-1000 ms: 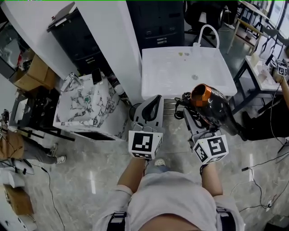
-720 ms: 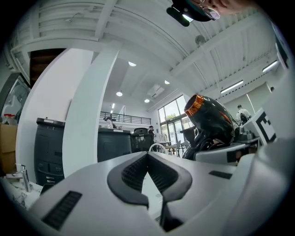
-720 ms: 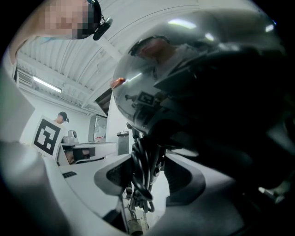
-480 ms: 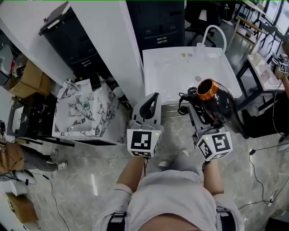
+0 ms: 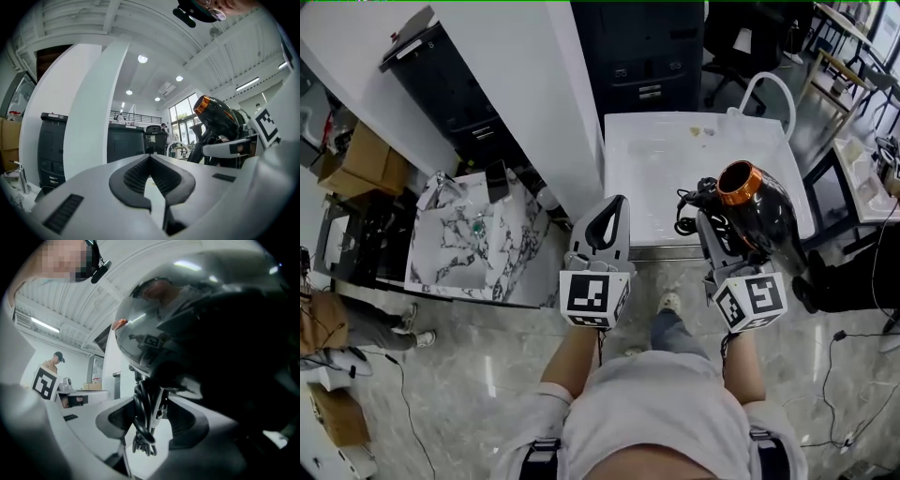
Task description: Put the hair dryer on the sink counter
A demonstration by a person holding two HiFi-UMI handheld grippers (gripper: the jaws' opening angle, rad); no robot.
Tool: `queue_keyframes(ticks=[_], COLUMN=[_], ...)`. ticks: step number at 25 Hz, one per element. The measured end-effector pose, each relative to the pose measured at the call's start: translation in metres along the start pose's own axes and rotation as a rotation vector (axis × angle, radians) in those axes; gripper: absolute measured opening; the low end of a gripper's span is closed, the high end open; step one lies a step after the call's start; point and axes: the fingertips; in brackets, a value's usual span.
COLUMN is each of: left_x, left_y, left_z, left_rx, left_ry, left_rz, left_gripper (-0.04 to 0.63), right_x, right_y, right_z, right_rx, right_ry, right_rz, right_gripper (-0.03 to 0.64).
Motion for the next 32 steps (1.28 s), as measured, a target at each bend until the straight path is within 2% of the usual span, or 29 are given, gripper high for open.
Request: queue_keyframes(ticks=[10, 16, 20, 26, 32], left_x=[-0.09, -0.123, -0.13, -0.147, -0.168], left_y=[-0.004, 0.005, 0.011, 0.023, 0.032], left_z=[-0.01, -0.022, -0.021, -0.038, -0.053], left_rx=[0.008, 0.006, 0.004, 0.005, 0.006], left_ry=[-0.129, -0.191, -0.222, -0.244, -0.233], left_rz=[-0.021, -0.018, -0.029, -0.053, -0.08], left_gripper=[0.014, 0.014, 0.014, 0.014, 0.014], right_x=[-0.082, -0.125, -0.134, -0.163, -0.189], right_y=[-0.007, 0.011, 0.025, 0.054, 0.084], right_z=[0.074, 0.094, 0.102, 0.105, 0.106], right_rx=[-0.013, -0.028, -0.048, -0.092, -0.14], right_ry=[-0.142, -0.236, -0.285, -0.331, -0.364], right_rz=[-0.057, -0.086, -0.112, -0.173, -0.249], right_gripper=[0.21, 0.21, 0.21, 0.21, 0.21])
Point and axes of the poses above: the fingertips, and each gripper's own axes: x backward along the fingers, z to its right, y out of its underside, and after that the axes turned 13 degrees about -y, right-handed
